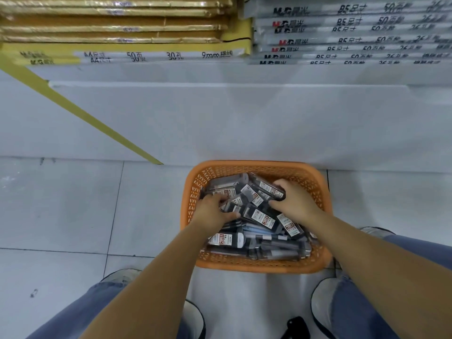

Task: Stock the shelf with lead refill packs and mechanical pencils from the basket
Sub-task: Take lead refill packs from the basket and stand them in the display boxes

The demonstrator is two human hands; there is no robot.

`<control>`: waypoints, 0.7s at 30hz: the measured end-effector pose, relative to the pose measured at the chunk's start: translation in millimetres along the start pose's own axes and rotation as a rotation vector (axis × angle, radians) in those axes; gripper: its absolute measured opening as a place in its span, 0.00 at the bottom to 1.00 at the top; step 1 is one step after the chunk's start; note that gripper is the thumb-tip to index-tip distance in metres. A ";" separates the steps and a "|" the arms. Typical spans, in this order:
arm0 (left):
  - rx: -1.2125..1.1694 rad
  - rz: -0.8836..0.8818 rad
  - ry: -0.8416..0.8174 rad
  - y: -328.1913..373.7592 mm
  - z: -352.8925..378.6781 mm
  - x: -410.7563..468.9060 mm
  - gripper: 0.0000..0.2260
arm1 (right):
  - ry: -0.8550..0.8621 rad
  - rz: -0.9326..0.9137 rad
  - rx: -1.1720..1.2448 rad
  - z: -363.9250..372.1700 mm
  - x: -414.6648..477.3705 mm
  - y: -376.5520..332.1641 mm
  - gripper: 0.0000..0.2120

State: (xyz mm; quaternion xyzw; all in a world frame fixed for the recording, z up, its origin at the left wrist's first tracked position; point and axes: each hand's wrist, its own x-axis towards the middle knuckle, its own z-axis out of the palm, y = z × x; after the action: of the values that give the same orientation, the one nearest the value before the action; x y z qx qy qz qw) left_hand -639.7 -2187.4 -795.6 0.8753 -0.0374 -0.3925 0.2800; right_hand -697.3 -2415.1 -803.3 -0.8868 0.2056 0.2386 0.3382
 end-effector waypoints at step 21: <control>-0.675 -0.021 -0.020 -19.8 -28.3 -31.7 0.10 | 0.005 -0.009 0.193 -9.9 -9.3 -6.4 0.07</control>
State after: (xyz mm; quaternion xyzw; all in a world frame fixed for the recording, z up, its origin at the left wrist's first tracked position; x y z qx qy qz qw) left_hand -644.6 -2148.7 -769.6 0.7295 0.1010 -0.3944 0.5496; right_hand -698.6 -2415.7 -788.4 -0.8515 0.2247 0.2140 0.4226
